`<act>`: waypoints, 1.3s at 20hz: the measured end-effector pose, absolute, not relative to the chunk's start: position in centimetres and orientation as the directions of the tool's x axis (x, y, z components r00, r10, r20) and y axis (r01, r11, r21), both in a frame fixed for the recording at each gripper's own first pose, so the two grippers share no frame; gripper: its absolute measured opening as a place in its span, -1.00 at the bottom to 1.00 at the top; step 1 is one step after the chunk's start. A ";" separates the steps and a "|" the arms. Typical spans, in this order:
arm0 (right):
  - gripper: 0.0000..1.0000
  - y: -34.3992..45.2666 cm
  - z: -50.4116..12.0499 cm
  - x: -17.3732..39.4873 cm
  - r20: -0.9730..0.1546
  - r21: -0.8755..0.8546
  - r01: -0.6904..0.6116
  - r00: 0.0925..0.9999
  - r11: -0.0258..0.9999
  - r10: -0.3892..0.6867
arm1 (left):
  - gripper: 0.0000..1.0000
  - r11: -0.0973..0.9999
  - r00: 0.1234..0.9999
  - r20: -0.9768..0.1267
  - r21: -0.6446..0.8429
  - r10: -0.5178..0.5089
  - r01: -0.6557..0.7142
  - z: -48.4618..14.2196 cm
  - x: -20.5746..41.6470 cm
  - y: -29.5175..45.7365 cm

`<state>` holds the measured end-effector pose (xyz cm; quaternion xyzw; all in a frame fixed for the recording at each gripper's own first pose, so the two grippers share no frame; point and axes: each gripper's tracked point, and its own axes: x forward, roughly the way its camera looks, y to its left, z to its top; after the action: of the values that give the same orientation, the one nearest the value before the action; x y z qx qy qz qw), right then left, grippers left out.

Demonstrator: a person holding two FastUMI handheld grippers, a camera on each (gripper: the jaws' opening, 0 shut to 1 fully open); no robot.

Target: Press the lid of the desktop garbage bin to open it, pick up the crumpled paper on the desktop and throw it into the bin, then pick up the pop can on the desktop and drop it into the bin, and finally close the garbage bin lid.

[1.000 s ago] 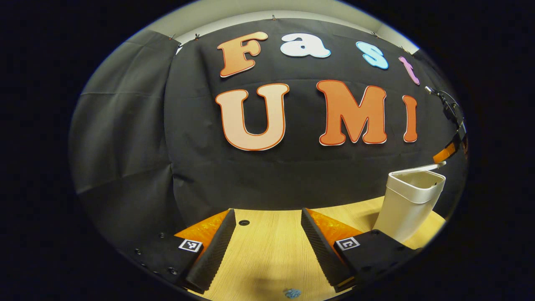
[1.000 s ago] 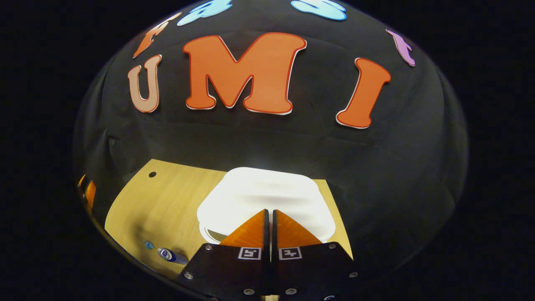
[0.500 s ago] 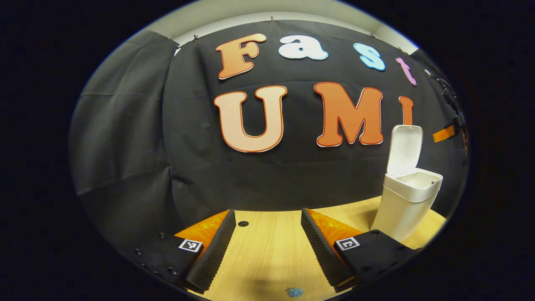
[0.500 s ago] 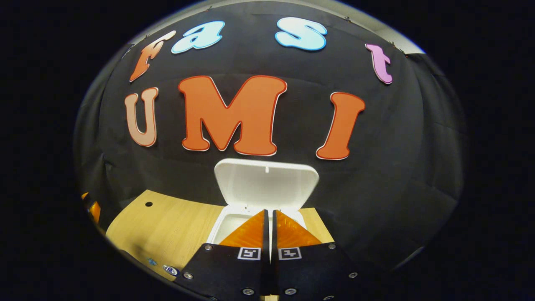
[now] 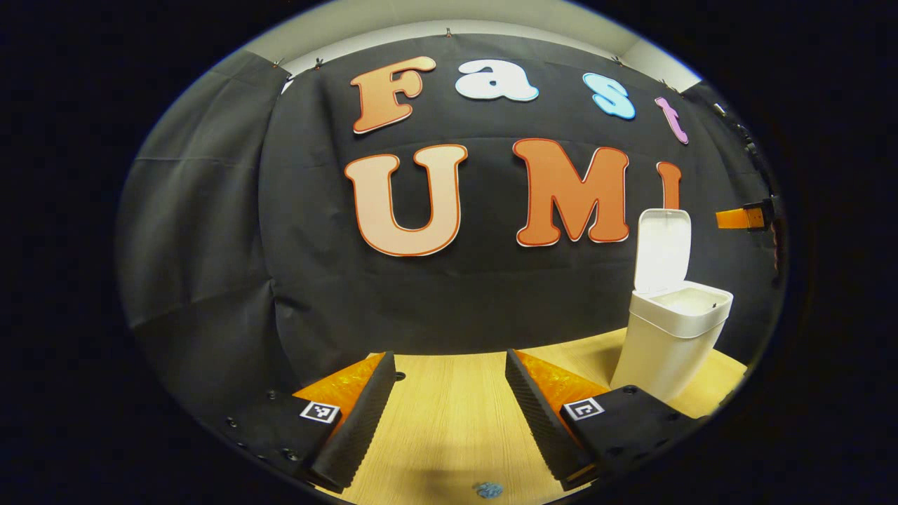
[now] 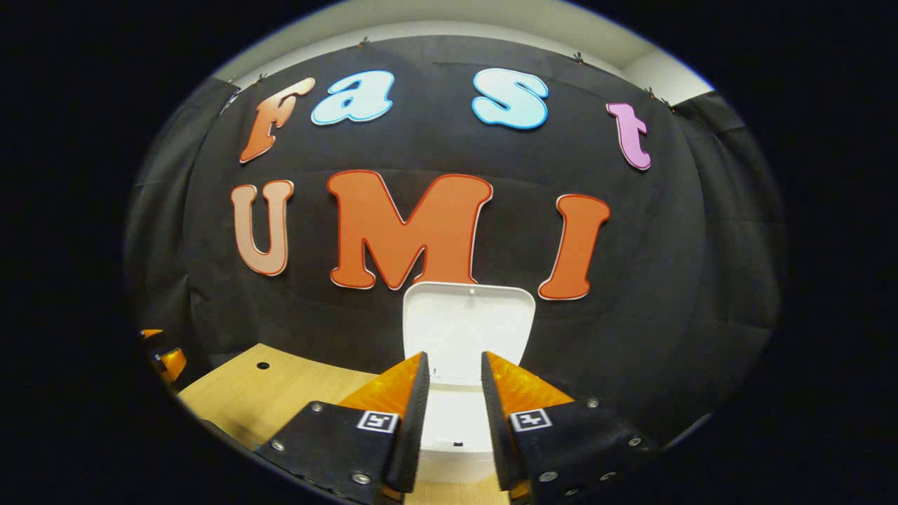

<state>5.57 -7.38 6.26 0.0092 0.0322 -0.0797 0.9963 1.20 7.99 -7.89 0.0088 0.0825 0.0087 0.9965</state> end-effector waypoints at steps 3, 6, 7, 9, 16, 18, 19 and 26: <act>0.39 -5.1 5.0 4.8 -0.066 0.035 0.119 0.991 0.992 -0.116 | 0.99 1.000 0.985 -0.174 0.016 -0.010 0.013 -8.2 1.4 7.2; 0.70 -2.6 3.6 3.8 -0.077 0.066 0.055 0.996 0.996 -0.049 | 0.99 0.999 0.979 -0.199 0.001 -0.036 0.037 -8.9 1.7 6.4; 0.81 -1.9 3.1 3.4 -0.077 0.070 0.033 0.997 0.997 -0.028 | 0.99 0.999 0.977 -0.210 -0.006 -0.041 0.041 -9.1 1.7 6.2; 0.94 -0.1 1.9 2.7 -0.083 0.073 -0.011 0.996 0.997 0.017 | 0.99 0.999 0.971 -0.232 -0.018 -0.052 0.049 -10.1 1.7 6.0; 0.95 6.1 -3.7 0.8 -0.159 0.052 -0.168 0.972 0.984 0.175 | 0.94 0.998 0.946 -0.319 -0.023 -0.064 0.060 -13.2 1.6 5.6; 0.94 7.5 -5.9 0.5 -0.199 0.028 -0.203 0.958 0.979 0.205 | 0.99 0.997 0.934 -0.350 -0.031 -0.071 0.064 -14.2 1.6 5.5; 0.94 8.4 -6.9 0.4 -0.217 0.024 -0.224 0.950 0.974 0.224 | 0.99 0.997 0.926 -0.369 -0.040 -0.077 0.067 -14.7 1.6 5.4; 0.96 11.8 -13.0 -1.3 -0.323 0.073 -0.315 0.890 0.946 0.321 | 1.00 0.990 0.801 -0.584 -0.125 -0.130 0.070 -22.1 -0.9 3.4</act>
<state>-1.28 11.84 -12.99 0.0092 0.1676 0.1635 0.9722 -0.86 3.37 -22.06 -0.0484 0.3109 -0.0528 0.9477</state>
